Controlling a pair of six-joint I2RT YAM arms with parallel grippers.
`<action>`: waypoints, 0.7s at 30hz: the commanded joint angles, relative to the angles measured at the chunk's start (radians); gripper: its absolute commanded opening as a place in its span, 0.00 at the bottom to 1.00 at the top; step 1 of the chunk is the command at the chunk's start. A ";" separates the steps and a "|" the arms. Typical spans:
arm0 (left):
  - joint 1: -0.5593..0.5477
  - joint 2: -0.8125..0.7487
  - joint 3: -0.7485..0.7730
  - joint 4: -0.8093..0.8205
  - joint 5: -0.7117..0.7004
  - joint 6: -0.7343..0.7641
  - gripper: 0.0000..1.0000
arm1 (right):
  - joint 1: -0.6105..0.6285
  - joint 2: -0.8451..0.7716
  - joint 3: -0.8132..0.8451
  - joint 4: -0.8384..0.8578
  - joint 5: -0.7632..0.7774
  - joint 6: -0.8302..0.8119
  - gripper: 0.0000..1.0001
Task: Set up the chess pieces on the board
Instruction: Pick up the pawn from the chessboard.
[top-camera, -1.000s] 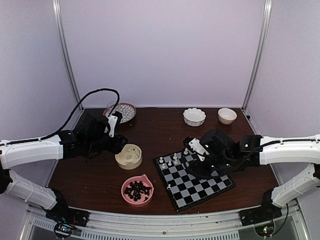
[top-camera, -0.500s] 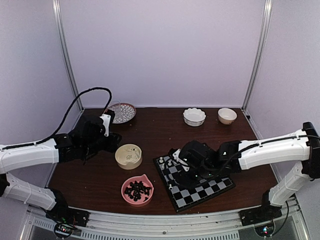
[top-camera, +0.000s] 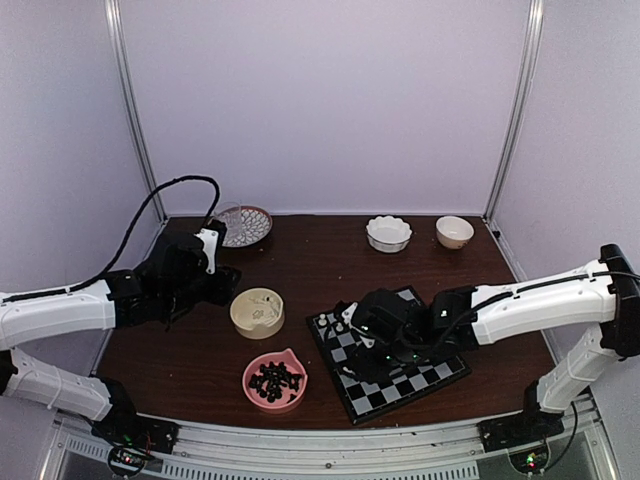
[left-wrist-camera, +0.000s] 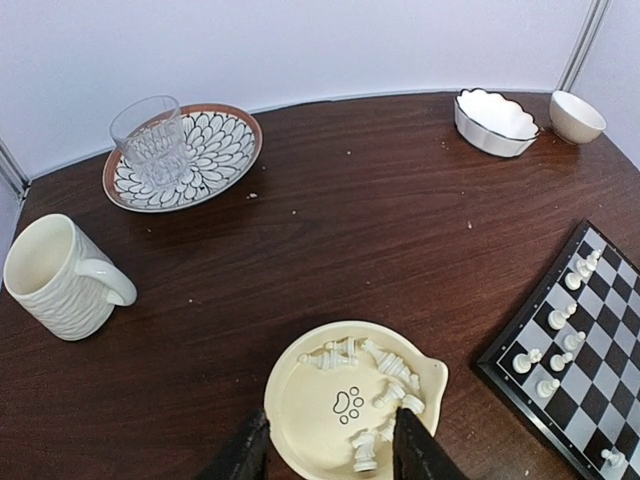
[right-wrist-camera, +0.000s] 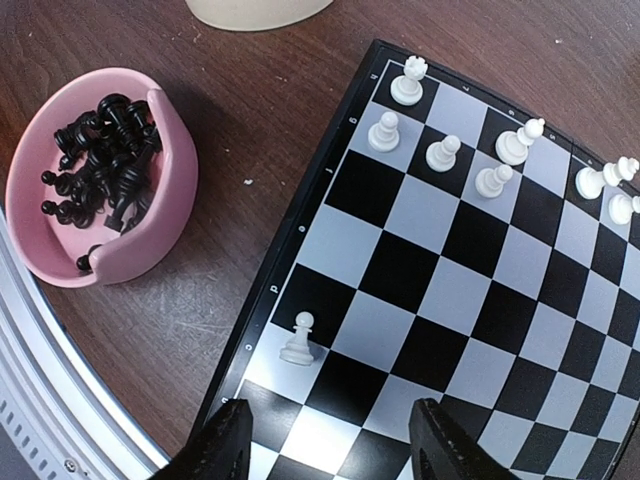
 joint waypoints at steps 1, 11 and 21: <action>0.004 -0.015 -0.013 0.049 -0.028 -0.011 0.42 | 0.019 0.003 0.020 0.021 0.039 0.043 0.57; 0.005 -0.012 -0.012 0.041 -0.041 -0.022 0.50 | 0.044 0.090 0.069 0.003 0.056 0.125 0.56; 0.004 -0.028 -0.022 0.026 -0.039 -0.042 0.74 | 0.040 0.136 0.123 -0.059 0.097 0.044 0.56</action>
